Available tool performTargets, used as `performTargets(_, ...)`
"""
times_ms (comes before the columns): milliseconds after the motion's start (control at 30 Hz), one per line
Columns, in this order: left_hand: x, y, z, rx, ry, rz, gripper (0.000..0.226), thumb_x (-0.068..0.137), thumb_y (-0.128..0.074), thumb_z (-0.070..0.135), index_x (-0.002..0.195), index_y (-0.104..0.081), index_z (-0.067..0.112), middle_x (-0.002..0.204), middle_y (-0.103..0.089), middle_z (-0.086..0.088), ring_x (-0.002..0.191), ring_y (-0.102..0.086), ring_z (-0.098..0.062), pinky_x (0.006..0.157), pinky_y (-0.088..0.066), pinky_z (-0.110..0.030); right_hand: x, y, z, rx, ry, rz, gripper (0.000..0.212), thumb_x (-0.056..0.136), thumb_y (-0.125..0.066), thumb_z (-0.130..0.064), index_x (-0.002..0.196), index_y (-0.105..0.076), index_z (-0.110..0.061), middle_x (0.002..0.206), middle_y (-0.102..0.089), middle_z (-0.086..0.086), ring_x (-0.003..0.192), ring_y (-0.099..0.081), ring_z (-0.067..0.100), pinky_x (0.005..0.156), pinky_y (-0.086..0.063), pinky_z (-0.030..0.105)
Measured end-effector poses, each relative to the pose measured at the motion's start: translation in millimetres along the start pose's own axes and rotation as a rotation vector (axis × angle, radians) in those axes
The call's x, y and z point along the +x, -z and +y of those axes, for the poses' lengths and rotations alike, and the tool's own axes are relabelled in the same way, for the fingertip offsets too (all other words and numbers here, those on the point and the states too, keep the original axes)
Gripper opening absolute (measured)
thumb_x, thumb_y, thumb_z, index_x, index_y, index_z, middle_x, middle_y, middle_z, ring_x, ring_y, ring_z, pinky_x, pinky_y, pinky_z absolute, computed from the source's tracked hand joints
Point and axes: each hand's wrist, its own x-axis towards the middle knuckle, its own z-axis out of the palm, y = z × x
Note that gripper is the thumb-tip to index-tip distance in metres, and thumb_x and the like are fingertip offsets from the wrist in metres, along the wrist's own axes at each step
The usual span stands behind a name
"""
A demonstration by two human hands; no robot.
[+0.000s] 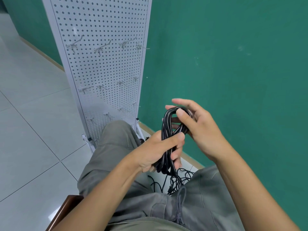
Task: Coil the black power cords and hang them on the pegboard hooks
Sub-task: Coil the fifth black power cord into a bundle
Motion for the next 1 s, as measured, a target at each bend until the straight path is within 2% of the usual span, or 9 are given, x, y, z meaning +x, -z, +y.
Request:
performTargets(167,1.4,17.2,8.0,-0.053,-0.086,0.218,0.034,0.102,-0.055,0.035,0.073,-0.051,0.018,0.053,-0.042,0.003,0.046,-0.051,-0.015,0.062,-0.055,-0.034,-4.8,-9.5,33.6,0.15,-0.187,-0.09,0.071,0.095,-0.038,-0.066,0.148,-0.046,-0.02,0.136,-0.065,0.005,0.122,-0.065,0.025,0.108,-0.049,0.05)
performTargets(267,-2.5,31.3,19.2,-0.047,-0.114,0.34,0.037,0.103,-0.053,0.036,0.072,-0.047,0.017,0.055,-0.041,0.004,0.048,-0.05,-0.015,0.065,-0.053,-0.033,-15.2,-30.8,60.0,0.036,-0.292,-0.201,0.087,0.084,-0.023,-0.083,0.139,-0.059,-0.026,0.129,-0.07,-0.003,0.123,-0.063,0.013,0.117,-0.04,0.048)
performTargets(367,-6.6,42.9,29.0,-0.086,-0.12,0.468,0.038,0.106,-0.049,0.032,0.071,-0.044,0.017,0.058,-0.043,0.004,0.056,-0.058,-0.016,0.07,-0.054,-0.034,-23.6,-47.1,76.7,-0.07,-0.303,-0.217,0.076,0.094,-0.013,-0.076,0.129,-0.065,-0.033,0.124,-0.072,-0.008,0.121,-0.064,0.012,0.117,-0.037,0.043)
performTargets(467,-8.4,52.0,34.4,-0.217,-0.139,0.55,0.038,0.107,-0.048,0.031,0.072,-0.046,0.018,0.061,-0.045,0.005,0.074,-0.073,-0.018,0.078,-0.058,-0.032,-26.3,-53.8,86.2,-0.093,-0.331,-0.192,0.076,0.095,-0.016,-0.073,0.13,-0.064,-0.026,0.113,-0.076,-0.003,0.109,-0.069,0.018,0.113,-0.042,0.045)
performTargets(533,-9.5,56.6,36.6,-0.315,-0.16,0.605,0.037,0.106,-0.05,0.033,0.072,-0.049,0.02,0.062,-0.048,0.007,0.067,-0.07,-0.014,0.075,-0.055,-0.033,-27.8,-53.4,88.6,-0.117,-0.355,-0.196,0.072,0.098,-0.017,-0.069,0.125,-0.066,-0.023,0.107,-0.078,-0.002,0.103,-0.072,0.016,0.111,-0.045,0.043)
performTargets(733,-12.4,76.6,39.1,-0.473,-0.225,0.869,0.038,0.105,-0.056,0.034,0.07,-0.053,0.021,0.06,-0.05,0.007,0.056,-0.06,-0.011,0.059,-0.055,-0.027,-29.7,-39.9,86.8,-0.211,-0.275,-0.177,0.035,0.102,-0.057,-0.037,0.087,-0.08,-0.015,0.089,-0.077,-0.001,0.088,-0.07,0.011,0.096,-0.051,0.038)
performTargets(800,-12.9,80.1,36.5,-0.401,-0.218,0.966,0.036,0.105,-0.058,0.034,0.073,-0.053,0.019,0.061,-0.05,0.006,0.054,-0.06,-0.013,0.057,-0.055,-0.028,-28.1,-38.5,77.1,-0.285,-0.201,-0.189,0.017,0.099,-0.065,-0.017,0.094,-0.081,-0.019,0.08,-0.073,-0.011,0.077,-0.063,0.005,0.081,-0.048,0.024)
performTargets(900,-10.1,77.6,29.5,-0.211,-0.187,1.02,0.037,0.106,-0.056,0.033,0.074,-0.05,0.016,0.06,-0.049,0.002,0.052,-0.059,-0.017,0.054,-0.053,-0.031,-24.5,-41.0,57.5,-0.447,-0.036,-0.229,0.025,0.1,-0.062,-0.01,0.115,-0.076,-0.024,0.095,-0.073,-0.018,0.091,-0.065,0.001,0.084,-0.049,0.019)
performTargets(1000,-5.2,67.3,24.2,-0.102,-0.171,0.933,0.035,0.107,-0.054,0.032,0.077,-0.05,0.015,0.06,-0.05,0.001,0.052,-0.058,-0.019,0.056,-0.052,-0.032,-20.2,-43.9,34.1,-0.599,0.104,-0.26,0.035,0.102,-0.054,-0.003,0.127,-0.069,-0.022,0.096,-0.068,-0.018,0.092,-0.062,-0.001,0.081,-0.044,0.013)
